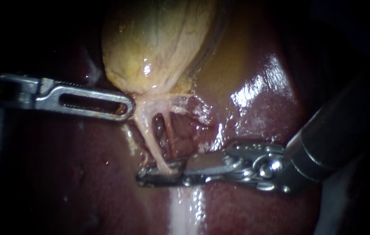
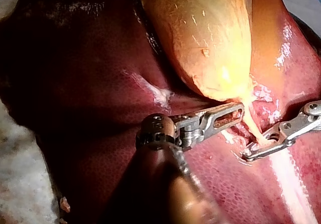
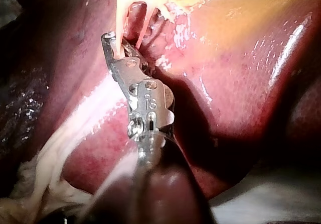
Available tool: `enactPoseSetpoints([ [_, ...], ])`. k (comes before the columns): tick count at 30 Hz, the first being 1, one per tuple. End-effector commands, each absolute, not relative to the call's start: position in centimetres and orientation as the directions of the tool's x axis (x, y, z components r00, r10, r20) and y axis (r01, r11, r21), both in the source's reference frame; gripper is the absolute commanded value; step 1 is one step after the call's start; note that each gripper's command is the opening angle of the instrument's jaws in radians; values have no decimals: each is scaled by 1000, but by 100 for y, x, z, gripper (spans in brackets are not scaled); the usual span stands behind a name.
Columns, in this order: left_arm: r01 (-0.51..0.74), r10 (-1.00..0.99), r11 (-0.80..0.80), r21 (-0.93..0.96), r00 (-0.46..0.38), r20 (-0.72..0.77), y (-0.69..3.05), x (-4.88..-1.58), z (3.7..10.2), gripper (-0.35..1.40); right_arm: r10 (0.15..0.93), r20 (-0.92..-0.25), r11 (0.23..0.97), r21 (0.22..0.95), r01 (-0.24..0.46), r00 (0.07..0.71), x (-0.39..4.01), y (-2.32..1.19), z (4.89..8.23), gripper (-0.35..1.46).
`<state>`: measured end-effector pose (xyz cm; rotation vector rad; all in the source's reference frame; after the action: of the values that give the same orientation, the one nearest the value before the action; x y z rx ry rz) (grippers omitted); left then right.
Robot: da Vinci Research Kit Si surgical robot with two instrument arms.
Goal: Going back first clip left tube
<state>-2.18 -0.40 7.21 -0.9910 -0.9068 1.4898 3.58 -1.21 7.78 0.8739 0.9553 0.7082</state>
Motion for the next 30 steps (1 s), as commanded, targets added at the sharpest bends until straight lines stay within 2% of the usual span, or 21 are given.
enactPoseSetpoints([
  [1, -356, 991, -131, -925, -74, -112, -40, -218, 721, -35, 824, -387, 474, 871, -130, 414, 358, -122, 779, -35],
  [12, -356, 991, -131, -925, -74, -112, -40, -218, 721, -35, 829, -378, 464, 877, -129, 413, 359, -122, 778, -35],
  [13, -356, 991, -131, -925, -74, -112, -40, -218, 721, -35, 832, -381, 460, 880, -117, 404, 360, -123, 777, -29],
  [14, -356, 991, -131, -925, -74, -112, -40, -218, 721, -35, 833, -391, 462, 881, -104, 392, 362, -123, 777, -12],
  [17, -356, 991, -131, -925, -74, -112, -40, -217, 721, -35, 770, -526, 573, 819, -30, 362, 371, -116, 774, 44],
  [18, -356, 991, -131, -925, -74, -112, -40, -217, 721, -35, 741, -569, 616, 787, -24, 356, 374, -114, 774, 48],
  [19, -356, 991, -131, -925, -74, -112, -40, -217, 721, -35, 719, -603, 651, 758, -32, 344, 376, -112, 773, 49],
  [21, -356, 991, -131, -925, -74, -112, -40, -217, 721, -35, 705, -620, 668, 744, -26, 344, 376, -110, 771, 49],
  [30, -356, 991, -131, -925, -74, -112, -40, -217, 721, -35, 685, -641, 687, 727, -13, 347, 364, -108, 770, 49],
])
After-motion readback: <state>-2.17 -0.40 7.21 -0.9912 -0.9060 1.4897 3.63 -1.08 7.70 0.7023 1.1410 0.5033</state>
